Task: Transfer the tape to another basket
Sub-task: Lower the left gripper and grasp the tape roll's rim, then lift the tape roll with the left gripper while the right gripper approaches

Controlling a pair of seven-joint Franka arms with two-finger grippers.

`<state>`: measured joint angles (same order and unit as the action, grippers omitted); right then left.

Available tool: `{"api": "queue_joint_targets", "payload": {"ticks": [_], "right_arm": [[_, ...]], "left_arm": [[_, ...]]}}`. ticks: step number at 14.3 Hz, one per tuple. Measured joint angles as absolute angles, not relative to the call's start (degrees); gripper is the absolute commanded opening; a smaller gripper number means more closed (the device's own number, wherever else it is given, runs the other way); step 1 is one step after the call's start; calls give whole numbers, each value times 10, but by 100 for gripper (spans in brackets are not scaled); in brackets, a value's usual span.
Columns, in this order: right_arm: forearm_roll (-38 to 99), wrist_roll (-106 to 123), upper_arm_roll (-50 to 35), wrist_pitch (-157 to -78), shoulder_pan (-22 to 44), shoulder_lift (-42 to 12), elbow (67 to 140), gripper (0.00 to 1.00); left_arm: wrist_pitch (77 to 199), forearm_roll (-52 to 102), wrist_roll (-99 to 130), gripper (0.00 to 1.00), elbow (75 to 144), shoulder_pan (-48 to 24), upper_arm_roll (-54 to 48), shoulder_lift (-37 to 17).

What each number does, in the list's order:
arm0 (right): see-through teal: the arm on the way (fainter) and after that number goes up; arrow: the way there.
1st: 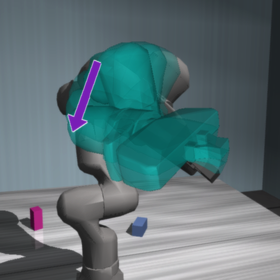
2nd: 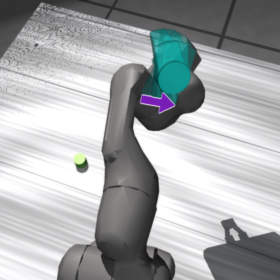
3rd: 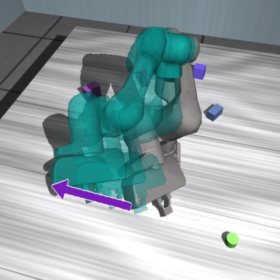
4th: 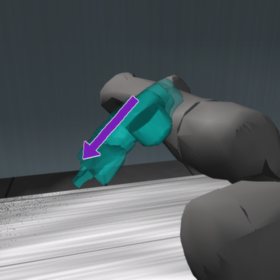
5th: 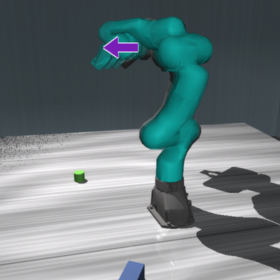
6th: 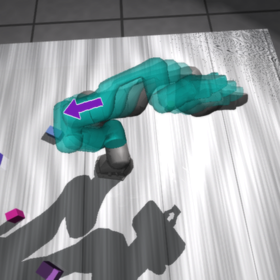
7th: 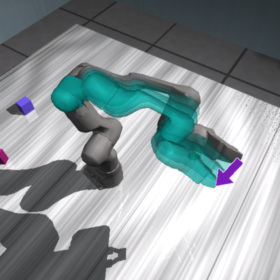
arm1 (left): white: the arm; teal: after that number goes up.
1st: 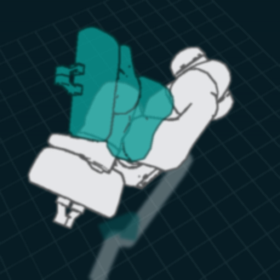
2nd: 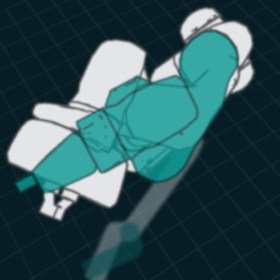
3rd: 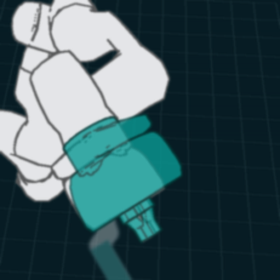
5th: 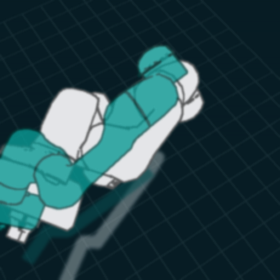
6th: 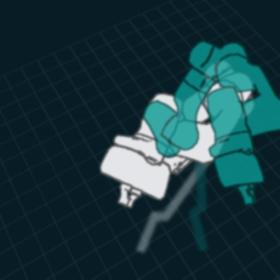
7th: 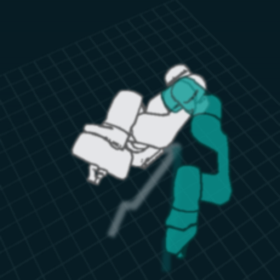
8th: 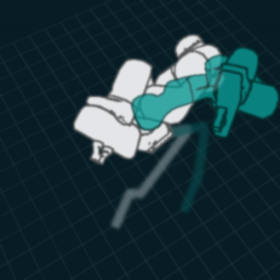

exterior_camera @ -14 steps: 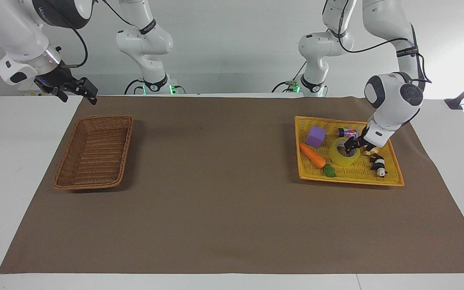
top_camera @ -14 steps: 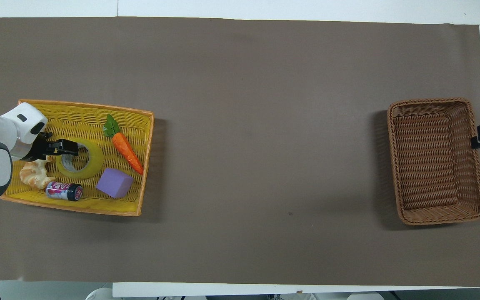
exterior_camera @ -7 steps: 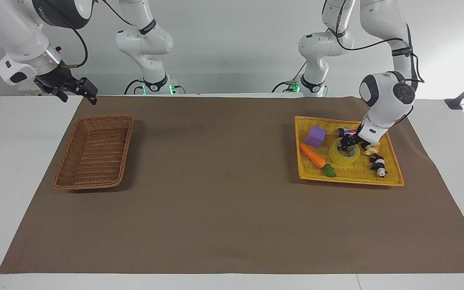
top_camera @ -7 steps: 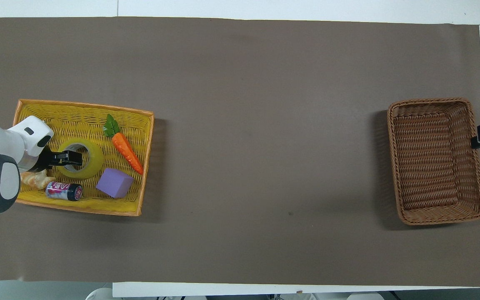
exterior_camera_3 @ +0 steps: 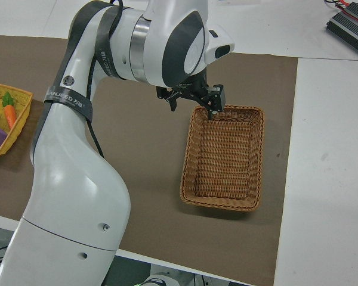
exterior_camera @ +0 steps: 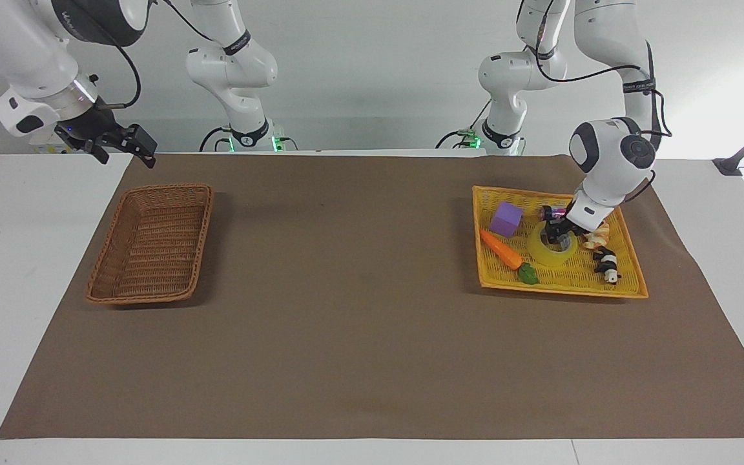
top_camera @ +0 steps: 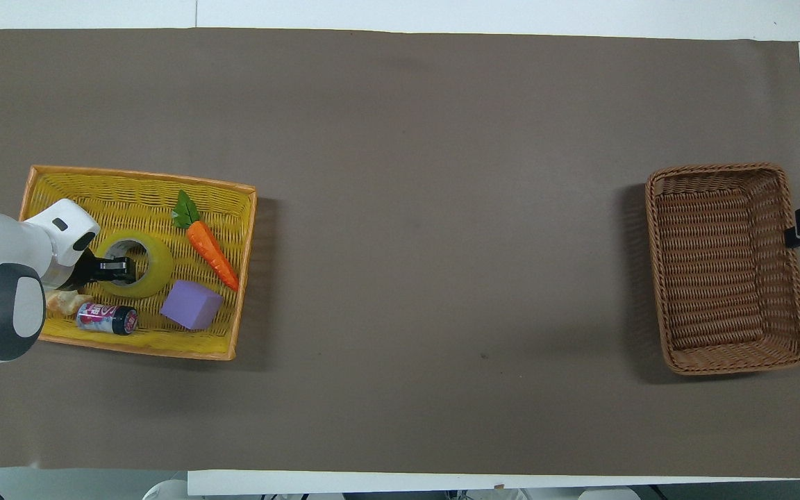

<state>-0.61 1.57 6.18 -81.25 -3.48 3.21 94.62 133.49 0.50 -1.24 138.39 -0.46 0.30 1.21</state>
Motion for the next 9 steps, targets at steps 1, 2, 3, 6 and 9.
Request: {"api": "queue_joint_targets", "payload": {"ticks": [1,2,3,6,9], "right_arm": [[-6,16,62,-813,-35,32,946,100],[-6,16,62,-813,-35,32,946,100],[-6,16,62,-812,-35,32,946,100],[-6,16,62,-813,-35,32,946,100],[-6,16,62,-813,-35,32,946,100]], "left_arm": [[1337,5,-12,0,1384,-5,3,12],[1337,5,-13,0,1384,-5,3,12],[1337,5,-14,0,1382,-5,3,12],[1303,5,-14,0,1331,-7,1,0],[1196,26,-13,0,1197,-20,-1,-27]]}}
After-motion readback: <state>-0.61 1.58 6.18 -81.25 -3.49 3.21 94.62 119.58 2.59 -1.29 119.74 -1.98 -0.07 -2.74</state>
